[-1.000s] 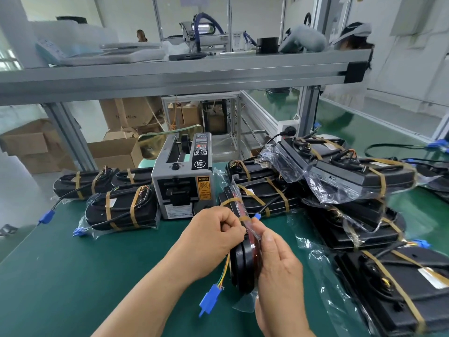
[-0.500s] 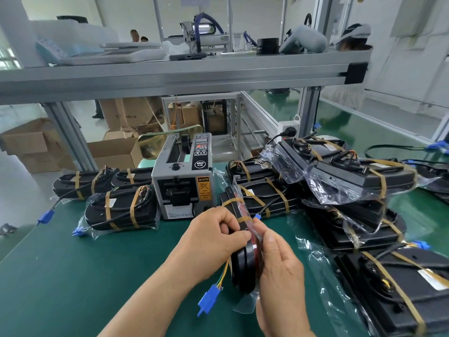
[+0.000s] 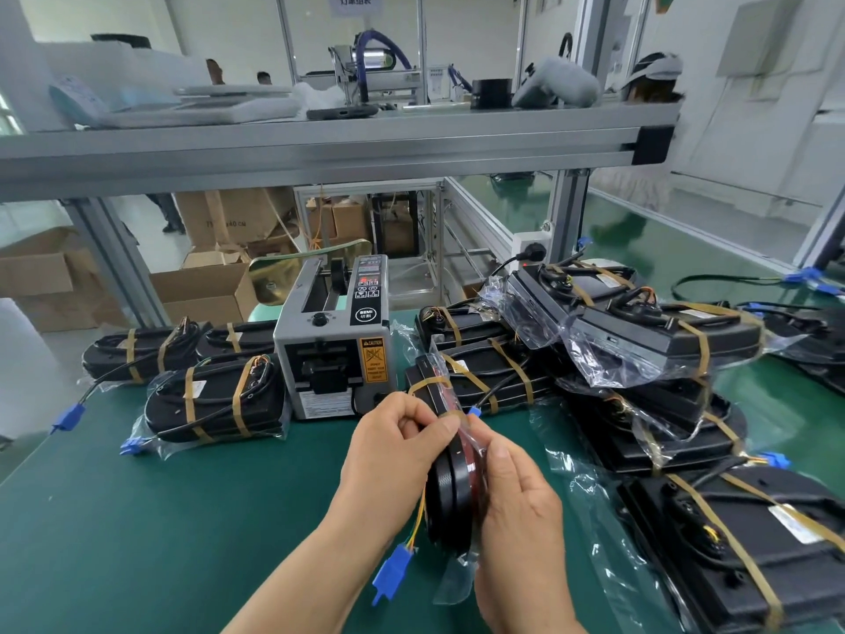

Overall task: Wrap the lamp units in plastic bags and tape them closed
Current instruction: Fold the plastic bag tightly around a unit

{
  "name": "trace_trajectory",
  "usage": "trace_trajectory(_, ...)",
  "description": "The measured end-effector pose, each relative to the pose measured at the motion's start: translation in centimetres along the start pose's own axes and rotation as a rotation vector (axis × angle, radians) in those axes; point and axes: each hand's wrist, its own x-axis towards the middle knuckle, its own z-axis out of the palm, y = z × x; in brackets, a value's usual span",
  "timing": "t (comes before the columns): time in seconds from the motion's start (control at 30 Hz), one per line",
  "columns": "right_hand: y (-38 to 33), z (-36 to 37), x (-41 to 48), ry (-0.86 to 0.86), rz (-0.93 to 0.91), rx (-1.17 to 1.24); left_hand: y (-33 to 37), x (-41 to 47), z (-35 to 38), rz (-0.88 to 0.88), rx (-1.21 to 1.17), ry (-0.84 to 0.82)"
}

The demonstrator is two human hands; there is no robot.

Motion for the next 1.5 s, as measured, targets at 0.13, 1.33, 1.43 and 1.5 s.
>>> trace_trajectory(0.13, 0.0, -0.1, 0.2, 0.010, 0.030, 0.064, -0.2, -0.8, 0.2, -0.015, -0.028, -0.009)
trace_trajectory(1.33, -3.5, 4.3, 7.4, -0.530, 0.170, -0.858, -1.4, -0.7, -4.0, -0.149, -0.239, 0.140)
trace_trajectory(1.43, -3.1, 4.4, 7.5, -0.515, 0.168, -0.859, -2.4, 3.5, -6.4, -0.337, -0.460, 0.323)
trace_trajectory(1.5, -3.0, 4.3, 7.4, -0.526, 0.151, -0.871, -3.0, 5.6, -7.3, -0.436, -0.554, 0.378)
